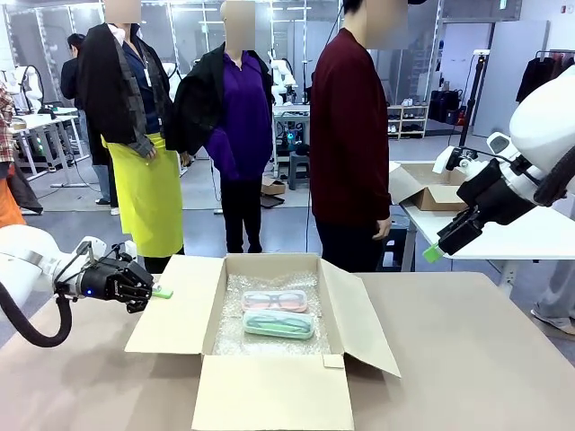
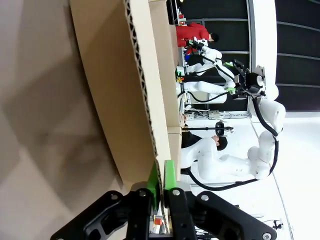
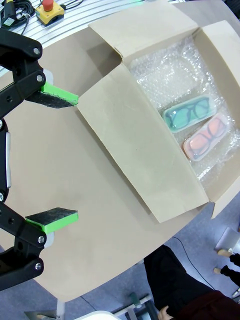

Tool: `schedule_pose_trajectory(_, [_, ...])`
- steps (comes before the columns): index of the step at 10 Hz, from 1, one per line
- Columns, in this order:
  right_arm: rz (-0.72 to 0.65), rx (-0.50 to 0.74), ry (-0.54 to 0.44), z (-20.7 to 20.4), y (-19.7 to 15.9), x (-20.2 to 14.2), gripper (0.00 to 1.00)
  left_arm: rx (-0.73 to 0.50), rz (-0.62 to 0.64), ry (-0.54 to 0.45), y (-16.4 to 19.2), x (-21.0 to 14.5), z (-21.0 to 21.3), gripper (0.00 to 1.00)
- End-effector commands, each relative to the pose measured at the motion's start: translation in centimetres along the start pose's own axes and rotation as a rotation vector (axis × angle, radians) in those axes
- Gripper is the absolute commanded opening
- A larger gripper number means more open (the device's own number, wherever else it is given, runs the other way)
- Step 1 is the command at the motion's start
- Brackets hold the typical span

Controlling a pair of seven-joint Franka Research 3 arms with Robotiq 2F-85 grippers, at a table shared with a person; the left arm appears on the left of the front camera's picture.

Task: Pack the glasses set securely to prepare it for shipping.
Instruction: Position the Package Box on the left side of the table.

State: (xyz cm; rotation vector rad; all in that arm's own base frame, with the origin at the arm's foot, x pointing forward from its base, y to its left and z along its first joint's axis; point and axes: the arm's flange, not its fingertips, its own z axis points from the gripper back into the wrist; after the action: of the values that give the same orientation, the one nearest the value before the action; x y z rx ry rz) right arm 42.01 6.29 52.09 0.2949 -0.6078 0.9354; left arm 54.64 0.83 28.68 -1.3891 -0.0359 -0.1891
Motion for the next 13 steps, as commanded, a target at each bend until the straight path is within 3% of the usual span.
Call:
schedule_pose_trajectory(1, [-0.003,0.001,0.016,0.2,0.1,0.4,1.0,-0.003,0.016,0.02,-2.3,-0.7,2.0,0.0])
schedule_pose_trajectory(6, [-0.003,0.001,0.016,0.2,0.1,0.4,1.0,0.1,0.053,0.011,-4.1,-1.0,7.2,0.0])
schedule_pose_trajectory(13, [-0.003,0.001,0.016,0.2,0.1,0.4,1.0,0.202,0.055,0.033,-3.7,-2.2,16.4,0.0])
